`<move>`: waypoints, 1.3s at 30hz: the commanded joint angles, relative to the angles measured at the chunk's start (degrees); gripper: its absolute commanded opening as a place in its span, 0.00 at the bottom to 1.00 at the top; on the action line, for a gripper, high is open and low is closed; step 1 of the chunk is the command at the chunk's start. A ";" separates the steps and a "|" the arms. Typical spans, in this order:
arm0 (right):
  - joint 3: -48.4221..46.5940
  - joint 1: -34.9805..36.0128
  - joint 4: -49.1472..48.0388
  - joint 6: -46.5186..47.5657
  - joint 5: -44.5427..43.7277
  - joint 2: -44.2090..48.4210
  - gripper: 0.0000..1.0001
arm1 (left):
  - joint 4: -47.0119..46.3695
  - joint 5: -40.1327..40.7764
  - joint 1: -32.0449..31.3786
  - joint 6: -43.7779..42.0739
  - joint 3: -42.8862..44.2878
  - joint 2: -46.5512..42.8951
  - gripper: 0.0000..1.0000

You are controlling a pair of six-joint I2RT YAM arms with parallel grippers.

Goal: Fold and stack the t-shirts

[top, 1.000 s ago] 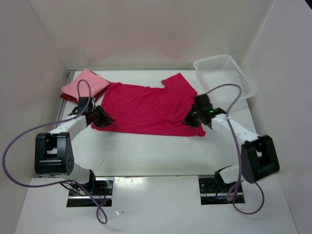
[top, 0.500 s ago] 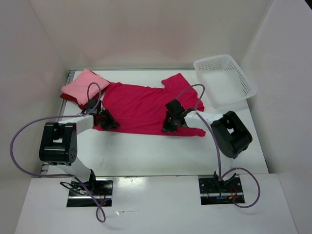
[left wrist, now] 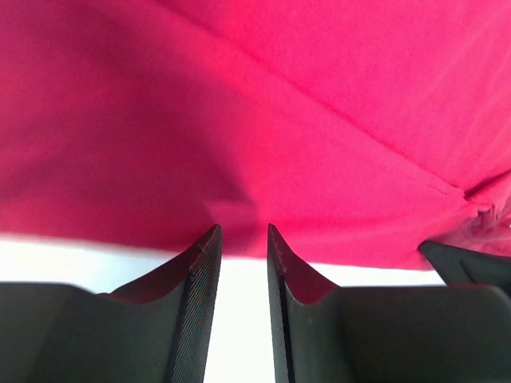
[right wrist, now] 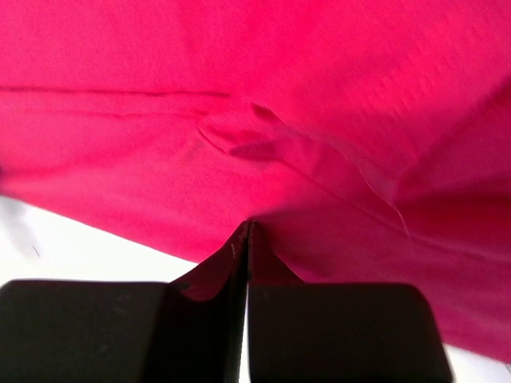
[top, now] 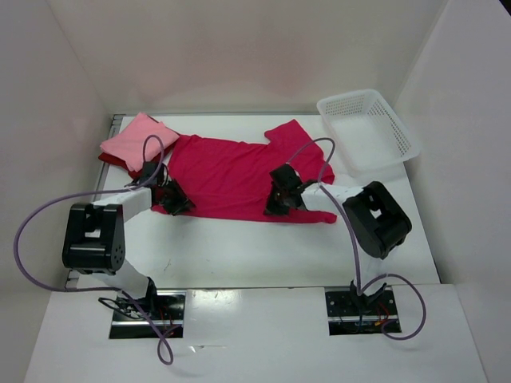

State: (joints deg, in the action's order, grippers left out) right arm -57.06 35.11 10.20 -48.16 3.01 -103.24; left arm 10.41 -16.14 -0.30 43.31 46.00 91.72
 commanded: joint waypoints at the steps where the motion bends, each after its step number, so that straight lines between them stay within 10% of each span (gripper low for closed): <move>1: 6.59 0.83 1.93 1.40 -1.78 3.83 0.01 | 6.01 2.25 -0.06 -2.97 -0.38 -6.98 0.37; 14: 13.74 1.36 12.39 5.88 0.25 17.28 0.06 | 12.09 5.68 0.47 -5.96 -0.99 -19.48 0.37; 32: -0.16 2.77 5.72 5.01 1.21 12.01 0.20 | 1.71 -5.22 0.30 1.60 -5.75 -4.10 0.37; 39: -9.55 9.61 3.95 5.01 2.00 3.33 0.00 | 5.05 -0.57 1.53 2.13 -3.82 -12.48 0.20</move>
State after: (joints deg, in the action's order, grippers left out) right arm -60.66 40.97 17.61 -43.38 5.39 -96.40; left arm 14.44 -19.33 0.62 44.86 39.94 86.54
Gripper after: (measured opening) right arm 0.007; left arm 0.222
